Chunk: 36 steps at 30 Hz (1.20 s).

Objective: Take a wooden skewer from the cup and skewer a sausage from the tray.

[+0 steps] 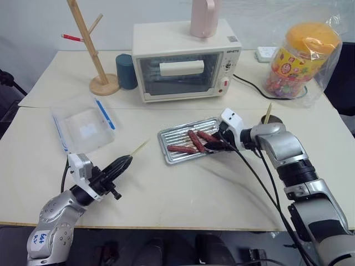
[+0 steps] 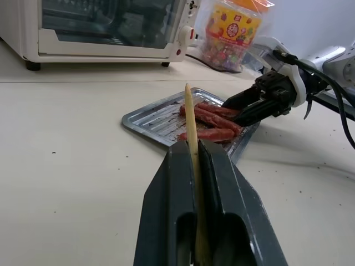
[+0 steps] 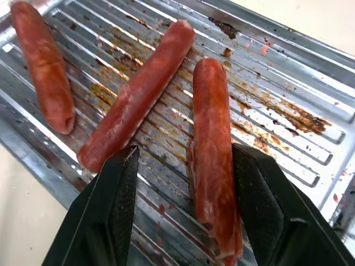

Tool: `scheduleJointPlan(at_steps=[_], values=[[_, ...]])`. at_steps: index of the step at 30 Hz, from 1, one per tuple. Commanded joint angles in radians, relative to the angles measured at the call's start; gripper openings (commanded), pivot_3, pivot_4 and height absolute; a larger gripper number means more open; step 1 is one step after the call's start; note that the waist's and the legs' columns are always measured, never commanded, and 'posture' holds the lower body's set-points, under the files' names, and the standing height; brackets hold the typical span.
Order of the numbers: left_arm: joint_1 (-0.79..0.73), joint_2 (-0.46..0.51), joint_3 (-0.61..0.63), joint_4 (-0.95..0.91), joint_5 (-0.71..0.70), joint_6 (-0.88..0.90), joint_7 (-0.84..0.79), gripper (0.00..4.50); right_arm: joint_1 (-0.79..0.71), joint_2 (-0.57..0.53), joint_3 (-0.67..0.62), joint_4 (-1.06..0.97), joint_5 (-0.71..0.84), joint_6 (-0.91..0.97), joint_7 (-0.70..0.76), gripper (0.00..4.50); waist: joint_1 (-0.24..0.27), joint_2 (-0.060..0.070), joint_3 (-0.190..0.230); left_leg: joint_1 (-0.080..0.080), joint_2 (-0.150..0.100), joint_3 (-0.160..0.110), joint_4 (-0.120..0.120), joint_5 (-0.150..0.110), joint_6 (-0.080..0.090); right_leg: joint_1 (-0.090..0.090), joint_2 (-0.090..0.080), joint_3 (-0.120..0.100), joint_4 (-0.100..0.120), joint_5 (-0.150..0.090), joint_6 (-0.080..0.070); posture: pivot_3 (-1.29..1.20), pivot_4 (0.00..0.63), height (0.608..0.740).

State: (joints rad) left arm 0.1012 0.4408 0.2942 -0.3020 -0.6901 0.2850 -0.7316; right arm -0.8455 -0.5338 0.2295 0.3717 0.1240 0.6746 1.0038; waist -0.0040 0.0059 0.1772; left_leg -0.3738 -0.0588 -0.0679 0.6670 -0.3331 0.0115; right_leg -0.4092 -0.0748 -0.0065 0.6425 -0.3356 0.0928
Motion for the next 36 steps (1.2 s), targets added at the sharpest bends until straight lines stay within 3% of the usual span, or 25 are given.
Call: scheduleJointPlan(at_steps=[1, 2, 11, 14, 18, 28, 36], values=[[0.001, 0.010, 0.011, -0.030, -0.002, -0.007, -0.001, 0.00, -0.023, 0.016, -0.011, 0.017, 0.009, -0.013, 0.011, 2.15, -0.001, 0.000, 0.000, 0.000, 0.000, 0.000, 0.000, 0.000, 0.000, 0.000, 0.000, 0.000, 0.000, 0.000, 0.000, 0.00, 0.150, 0.740], [0.002, 0.010, 0.011, -0.031, -0.002, -0.007, 0.000, 0.00, -0.024, 0.016, -0.010, 0.019, 0.008, -0.015, 0.012, 1.90, -0.001, 0.000, 0.000, 0.000, 0.000, 0.000, 0.000, 0.000, 0.000, 0.000, 0.000, 0.000, 0.000, 0.000, 0.000, 0.00, 0.150, 0.740], [0.007, 0.008, 0.012, -0.033, -0.003, -0.008, 0.003, 0.00, -0.032, 0.021, -0.012, 0.029, 0.005, -0.020, 0.014, 1.90, -0.001, 0.000, 0.000, 0.000, 0.000, 0.000, 0.000, 0.000, 0.000, 0.000, 0.000, 0.000, 0.000, 0.000, 0.000, 0.00, 0.150, 0.740], [0.009, 0.006, 0.011, -0.034, -0.002, -0.010, 0.003, 0.00, -0.028, 0.019, -0.009, 0.025, 0.004, -0.022, 0.019, 1.48, 0.000, 0.000, 0.000, 0.000, 0.000, 0.000, 0.000, 0.000, 0.000, 0.000, 0.000, 0.000, 0.000, 0.000, 0.000, 0.00, 0.150, 0.740], [0.011, 0.007, 0.011, -0.034, -0.002, -0.011, 0.001, 0.00, -0.019, 0.013, 0.000, 0.016, -0.002, -0.027, 0.025, 0.50, 0.000, 0.000, 0.000, 0.000, 0.000, 0.000, 0.000, 0.000, 0.000, 0.000, 0.000, 0.000, 0.000, 0.000, 0.000, 0.00, 0.150, 0.740], [0.015, 0.011, 0.011, -0.038, -0.001, -0.010, -0.001, 0.00, -0.004, -0.014, -0.003, -0.008, -0.029, -0.081, 0.015, 0.50, 0.000, 0.000, 0.000, 0.000, 0.000, 0.000, 0.000, 0.000, 0.000, 0.000, 0.000, 0.000, 0.000, 0.000, 0.000, 0.00, 0.150, 0.740], [0.017, 0.024, 0.011, -0.035, 0.004, -0.014, -0.013, 0.00, 0.012, -0.105, -0.056, -0.100, -0.020, -0.418, 0.103, 0.50, 0.001, 0.000, 0.000, 0.000, 0.000, 0.000, 0.000, 0.000, 0.000, 0.000, 0.000, 0.000, 0.000, 0.000, 0.000, 0.00, 0.150, 0.740]])
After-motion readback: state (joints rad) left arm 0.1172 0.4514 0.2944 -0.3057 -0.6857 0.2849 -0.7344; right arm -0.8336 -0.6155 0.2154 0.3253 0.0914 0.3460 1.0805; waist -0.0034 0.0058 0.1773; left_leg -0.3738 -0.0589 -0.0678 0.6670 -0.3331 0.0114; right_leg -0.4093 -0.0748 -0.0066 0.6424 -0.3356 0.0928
